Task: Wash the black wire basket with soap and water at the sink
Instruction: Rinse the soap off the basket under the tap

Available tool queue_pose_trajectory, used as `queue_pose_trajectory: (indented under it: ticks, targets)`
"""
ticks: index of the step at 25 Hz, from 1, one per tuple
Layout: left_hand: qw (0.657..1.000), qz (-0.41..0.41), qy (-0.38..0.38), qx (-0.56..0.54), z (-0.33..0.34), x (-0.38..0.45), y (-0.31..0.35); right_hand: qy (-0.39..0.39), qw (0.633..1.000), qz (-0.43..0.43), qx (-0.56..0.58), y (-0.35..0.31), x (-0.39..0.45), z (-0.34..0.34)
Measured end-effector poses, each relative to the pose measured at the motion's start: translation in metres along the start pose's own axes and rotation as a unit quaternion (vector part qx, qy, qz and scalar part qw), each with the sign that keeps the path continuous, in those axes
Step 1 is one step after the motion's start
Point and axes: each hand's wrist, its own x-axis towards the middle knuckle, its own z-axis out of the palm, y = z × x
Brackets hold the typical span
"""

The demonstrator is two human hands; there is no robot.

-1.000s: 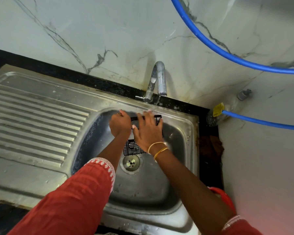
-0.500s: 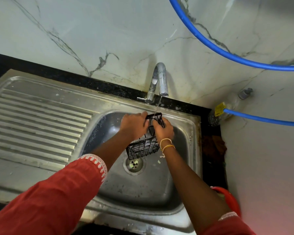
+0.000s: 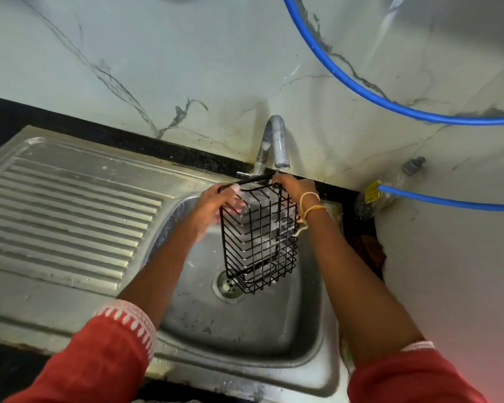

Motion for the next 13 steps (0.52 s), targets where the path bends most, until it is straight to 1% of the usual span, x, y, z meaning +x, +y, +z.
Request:
queue_pose_trajectory:
  ticks: [1, 2, 4, 7, 9, 11, 13]
  targets:
    - [0.998, 0.034, 0.031, 0.033, 0.009, -0.009, -0.005, -0.006, 1.0, 0.005, 0.018, -0.003, 0.003, -0.003]
    - [0.995, 0.052, 0.052, 0.067, 0.018, -0.014, -0.008, -0.01, 1.0, 0.004, 0.022, -0.006, 0.005, -0.004]
    - [0.989, 0.066, 0.086, 0.101, 0.03, -0.018, -0.008, -0.026, 1.0, 0.002, 0.011, -0.013, 0.003, -0.003]
    - [0.988, 0.033, 0.111, 0.1, 0.026, -0.012, -0.002, -0.025, 1.0, 0.01, -0.015, -0.017, 0.0, -0.001]
    - [0.99, 0.007, 0.111, 0.087, 0.027, -0.014, 0.0, -0.006, 0.998, -0.01, -0.067, -0.019, 0.001, -0.003]
    - [0.988, -0.003, 0.141, 0.063, 0.036, -0.018, 0.003, 0.024, 0.989, -0.063, -0.134, -0.02, -0.012, 0.005]
    - [0.982, -0.03, 0.188, 0.021, 0.042, -0.02, 0.008, 0.064, 0.969, -0.163, -0.176, -0.007, -0.038, 0.024]
